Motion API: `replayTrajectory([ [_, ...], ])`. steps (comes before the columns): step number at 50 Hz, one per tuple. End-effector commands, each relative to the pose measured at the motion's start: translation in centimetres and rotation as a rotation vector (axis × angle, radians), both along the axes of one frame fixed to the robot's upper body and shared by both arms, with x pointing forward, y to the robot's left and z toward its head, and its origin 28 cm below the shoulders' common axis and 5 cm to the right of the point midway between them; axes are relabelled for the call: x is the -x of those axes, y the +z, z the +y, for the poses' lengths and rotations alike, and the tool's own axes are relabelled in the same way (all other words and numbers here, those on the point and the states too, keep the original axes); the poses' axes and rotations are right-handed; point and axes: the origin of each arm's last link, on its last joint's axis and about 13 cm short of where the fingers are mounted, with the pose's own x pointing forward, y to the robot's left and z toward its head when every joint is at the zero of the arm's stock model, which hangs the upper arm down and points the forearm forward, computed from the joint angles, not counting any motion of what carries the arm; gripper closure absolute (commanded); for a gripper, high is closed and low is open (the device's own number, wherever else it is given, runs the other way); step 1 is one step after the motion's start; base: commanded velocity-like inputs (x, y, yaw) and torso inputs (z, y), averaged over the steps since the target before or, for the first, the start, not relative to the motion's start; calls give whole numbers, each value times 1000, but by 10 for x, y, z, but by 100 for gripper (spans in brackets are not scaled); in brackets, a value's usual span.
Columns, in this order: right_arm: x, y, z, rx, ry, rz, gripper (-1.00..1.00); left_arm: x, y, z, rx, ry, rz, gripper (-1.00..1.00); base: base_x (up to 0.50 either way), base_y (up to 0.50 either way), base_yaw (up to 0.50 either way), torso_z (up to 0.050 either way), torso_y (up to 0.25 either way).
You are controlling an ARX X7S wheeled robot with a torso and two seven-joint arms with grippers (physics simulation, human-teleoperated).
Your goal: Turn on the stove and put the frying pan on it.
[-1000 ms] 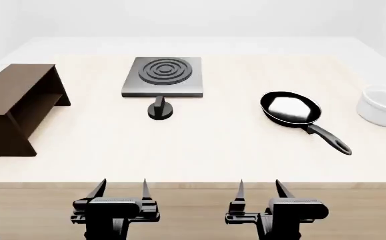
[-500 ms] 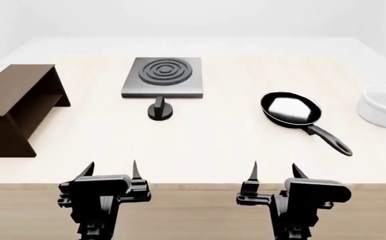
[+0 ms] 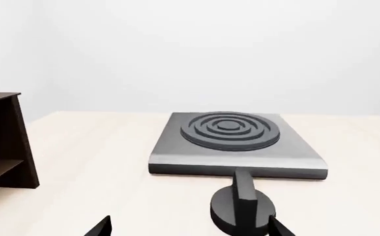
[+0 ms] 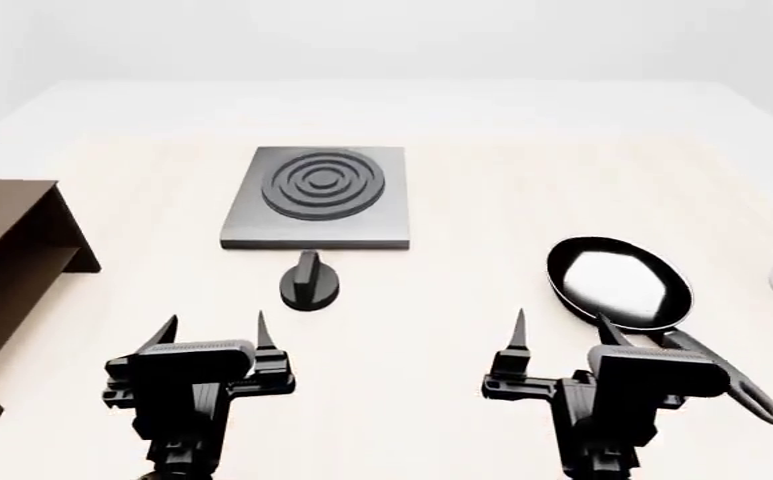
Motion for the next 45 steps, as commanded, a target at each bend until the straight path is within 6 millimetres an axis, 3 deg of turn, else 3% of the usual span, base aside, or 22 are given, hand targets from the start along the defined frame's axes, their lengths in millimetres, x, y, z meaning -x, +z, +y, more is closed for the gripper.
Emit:
replayTrajectory([
  [1, 1, 1, -1, -1, 2, -2, -100, 1, 0, 0, -3, 4, -3, -100, 500, 0, 0, 0, 0],
  [19, 0, 0, 0, 7, -21, 3, -100, 0, 0, 0, -5, 6, -5, -100, 498, 0, 0, 0, 1],
  [32, -1, -1, -1, 20, -22, 11, -100, -17, 1, 17, -44, 74, -22, -100, 0, 0, 0, 0, 0],
  [45, -1, -2, -1, 26, -23, 20, -100, -17, -33, 20, -98, 85, 59, -100, 0, 0, 0, 0, 0],
])
